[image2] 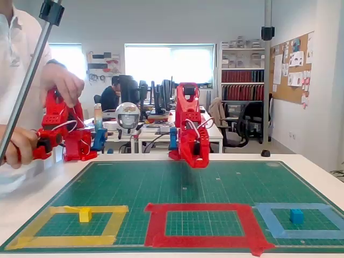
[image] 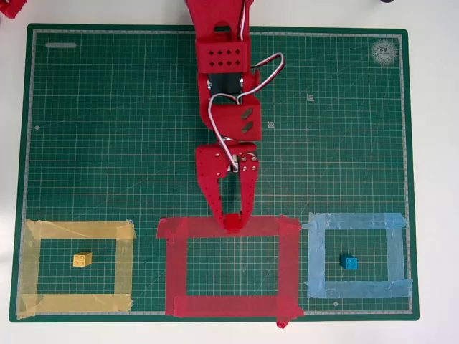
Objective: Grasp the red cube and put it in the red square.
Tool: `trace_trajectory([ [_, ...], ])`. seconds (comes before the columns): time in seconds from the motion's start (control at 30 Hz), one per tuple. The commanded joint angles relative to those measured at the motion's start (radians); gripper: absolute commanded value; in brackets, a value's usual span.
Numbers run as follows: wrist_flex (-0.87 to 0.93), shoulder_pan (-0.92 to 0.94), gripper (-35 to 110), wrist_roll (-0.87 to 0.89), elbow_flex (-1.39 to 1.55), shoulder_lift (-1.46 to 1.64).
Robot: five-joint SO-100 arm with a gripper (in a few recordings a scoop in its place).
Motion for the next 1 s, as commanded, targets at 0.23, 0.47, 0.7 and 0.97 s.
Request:
trace_trajectory([
  [0.23,-0.492,0.074,1,-0.023,-0.262,-0.388],
  [0.47,-0.535,0.035,1,-0.021,-0.482,-0.653],
  [0.7,-0.479,0.02,1,-0.021,-0.534,-0.736],
  [0.97,-0.407,0.009,1,-0.031,-0.69,-0.83],
])
